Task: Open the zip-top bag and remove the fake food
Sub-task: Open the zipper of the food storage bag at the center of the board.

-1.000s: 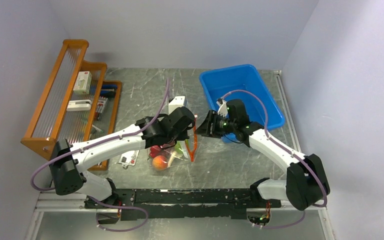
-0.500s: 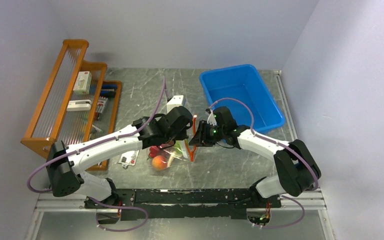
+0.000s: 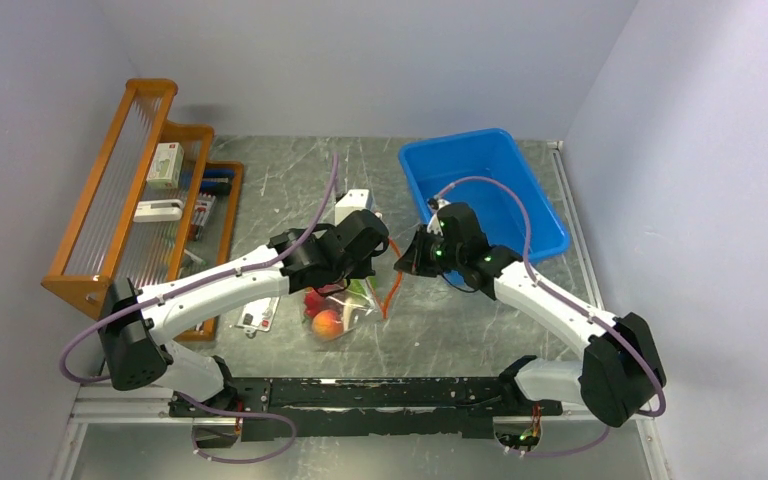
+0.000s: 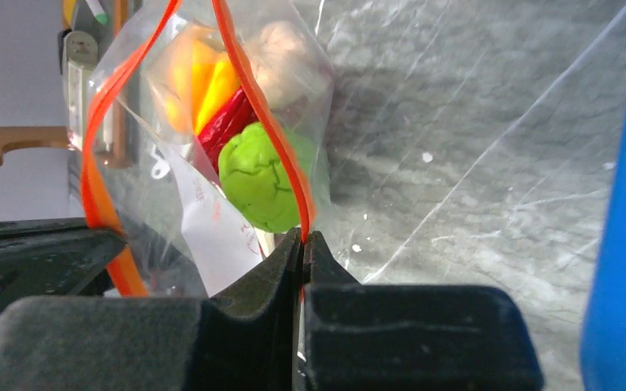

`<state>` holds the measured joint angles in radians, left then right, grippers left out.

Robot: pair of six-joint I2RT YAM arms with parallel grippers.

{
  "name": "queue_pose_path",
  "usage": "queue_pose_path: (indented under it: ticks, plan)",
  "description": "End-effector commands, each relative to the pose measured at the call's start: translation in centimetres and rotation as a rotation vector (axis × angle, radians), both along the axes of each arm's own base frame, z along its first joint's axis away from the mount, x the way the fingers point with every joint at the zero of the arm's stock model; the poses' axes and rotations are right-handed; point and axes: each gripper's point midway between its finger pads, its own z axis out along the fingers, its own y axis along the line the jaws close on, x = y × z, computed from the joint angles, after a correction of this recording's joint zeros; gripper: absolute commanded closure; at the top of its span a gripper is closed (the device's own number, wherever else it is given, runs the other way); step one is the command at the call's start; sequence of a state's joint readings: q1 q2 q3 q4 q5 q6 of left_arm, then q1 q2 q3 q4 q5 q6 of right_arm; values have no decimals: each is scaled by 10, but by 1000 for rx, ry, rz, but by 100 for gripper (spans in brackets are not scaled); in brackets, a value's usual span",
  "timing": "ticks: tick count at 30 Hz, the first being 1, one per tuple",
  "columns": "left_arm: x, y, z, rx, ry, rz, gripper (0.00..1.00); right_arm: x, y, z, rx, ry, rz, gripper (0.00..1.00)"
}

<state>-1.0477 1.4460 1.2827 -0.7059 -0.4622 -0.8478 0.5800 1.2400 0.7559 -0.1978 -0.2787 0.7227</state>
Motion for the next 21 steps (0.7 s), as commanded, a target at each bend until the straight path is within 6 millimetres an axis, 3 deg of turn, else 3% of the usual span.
queue_pose_path:
  ticks: [1,6,10,14,18,21]
  plan:
    - [7,3,9,24,-25,1,89,13,-22,17,-147,-66,-49,100]
    - [8,-1,11,2,-27,-9,89,23,-44,25,-270,-117,-98,98]
    - [8,-12,18,-61,-29,-47,90,18,-38,16,-273,-82,-48,96]
    - [9,-21,38,-134,-43,-73,90,21,-31,27,-214,-112,-48,97]
    - [11,-12,57,-108,-68,-57,92,21,-21,39,-161,-128,-21,89]
    - [11,-6,61,-75,-65,-60,93,24,-20,44,-163,-132,-23,87]
